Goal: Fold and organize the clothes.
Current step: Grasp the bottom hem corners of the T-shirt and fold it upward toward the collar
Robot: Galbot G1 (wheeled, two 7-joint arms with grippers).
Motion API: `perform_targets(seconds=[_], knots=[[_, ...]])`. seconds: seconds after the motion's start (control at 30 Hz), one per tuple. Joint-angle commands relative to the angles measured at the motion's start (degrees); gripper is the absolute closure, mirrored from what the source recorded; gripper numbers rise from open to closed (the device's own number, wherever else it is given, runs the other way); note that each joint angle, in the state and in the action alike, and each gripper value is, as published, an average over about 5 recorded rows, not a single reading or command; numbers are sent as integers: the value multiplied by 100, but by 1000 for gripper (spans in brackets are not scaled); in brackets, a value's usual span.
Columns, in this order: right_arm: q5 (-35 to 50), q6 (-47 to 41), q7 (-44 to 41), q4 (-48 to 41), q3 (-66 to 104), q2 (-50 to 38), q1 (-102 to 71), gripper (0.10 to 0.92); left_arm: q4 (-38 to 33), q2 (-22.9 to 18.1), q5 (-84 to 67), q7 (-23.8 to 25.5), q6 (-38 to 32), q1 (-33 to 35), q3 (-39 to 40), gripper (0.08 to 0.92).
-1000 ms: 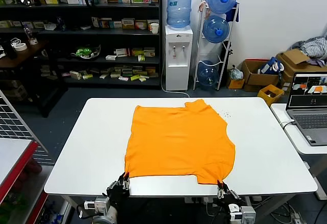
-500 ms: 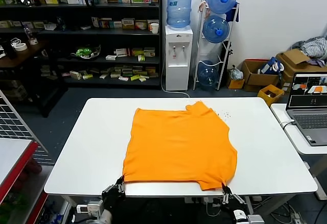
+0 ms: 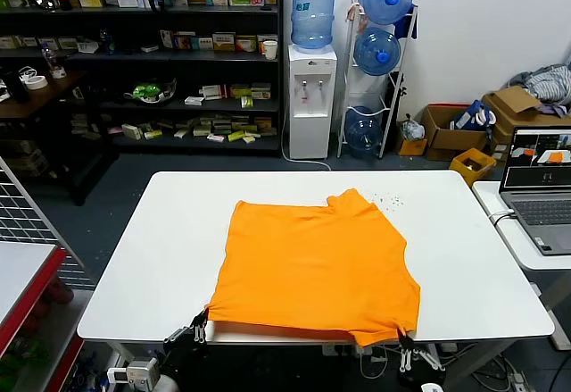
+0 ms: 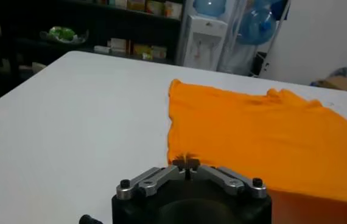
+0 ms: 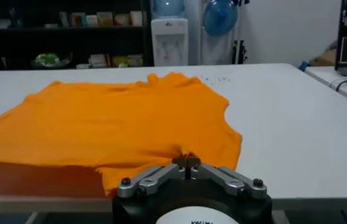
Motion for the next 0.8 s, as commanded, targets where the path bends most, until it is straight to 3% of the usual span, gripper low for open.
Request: perform_targets(seconds=[0.03,0.4,0.67,0.8], knots=[[708,-371,312,-246,-89,-502,1233,899,644,266,-572,-72,38,-1522,397,905],[1487,-797,562,-855,-456,-1175,2221,899,1627,111,-691,-343,195,-2753,1138,905],[1742,-972,598,-1311,-793,-1241,2806,896,1919,96,-580,-419,268,-2989,1228,905],[1808,-1069,544,-1466,-886,-1204,2992,824,2010,57,-545,-408,336,-3066,1222,882]])
